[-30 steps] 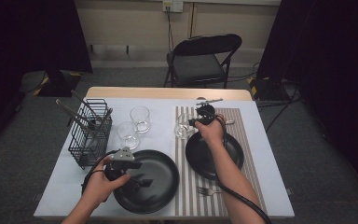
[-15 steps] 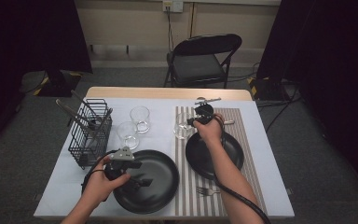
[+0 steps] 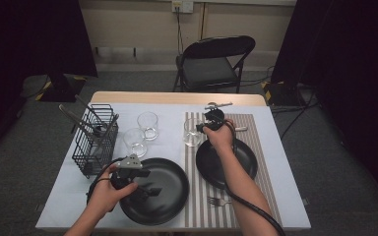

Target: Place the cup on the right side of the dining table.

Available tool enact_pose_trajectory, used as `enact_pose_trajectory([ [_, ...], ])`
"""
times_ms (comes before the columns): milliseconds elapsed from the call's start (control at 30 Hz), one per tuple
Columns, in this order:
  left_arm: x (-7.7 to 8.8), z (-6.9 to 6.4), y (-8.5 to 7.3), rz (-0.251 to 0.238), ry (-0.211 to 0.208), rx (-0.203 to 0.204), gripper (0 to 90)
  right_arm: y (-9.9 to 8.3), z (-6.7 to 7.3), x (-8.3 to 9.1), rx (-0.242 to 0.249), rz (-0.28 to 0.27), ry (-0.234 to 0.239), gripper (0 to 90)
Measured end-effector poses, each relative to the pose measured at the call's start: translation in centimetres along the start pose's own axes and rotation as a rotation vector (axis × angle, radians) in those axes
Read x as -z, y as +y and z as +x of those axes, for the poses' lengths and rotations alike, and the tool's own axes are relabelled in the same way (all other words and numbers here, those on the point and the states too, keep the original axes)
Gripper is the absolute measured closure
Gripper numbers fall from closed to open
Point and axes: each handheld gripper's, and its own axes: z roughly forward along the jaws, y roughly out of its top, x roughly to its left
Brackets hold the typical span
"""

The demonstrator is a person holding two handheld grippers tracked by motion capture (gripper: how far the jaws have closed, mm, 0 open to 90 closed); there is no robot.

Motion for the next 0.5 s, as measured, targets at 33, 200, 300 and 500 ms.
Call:
enact_pose_trajectory([
  [33,0.02,0.02,0.01,0.000,0.001,-0.002,18.5,0.01,0.03,-0.01,0.001,-0.001,-0.001,73.3],
  [200,0.09,0.01,0.09,-0.006,-0.001,-0.002,18.5,0.05,0.07,-0.03,0.000,-0.003,0.000,71.9],
  [300,0.13,0.05,0.07,-0.007,-0.001,0.000,18.5,0.12,0.12,-0.04,0.000,-0.002,-0.004,71.2],
  [500,0.10,-0.01,0.05,-0.008,-0.002,0.000,18.5,0.16,0.23,-0.06,0.003,-0.005,-0.005,69.3],
])
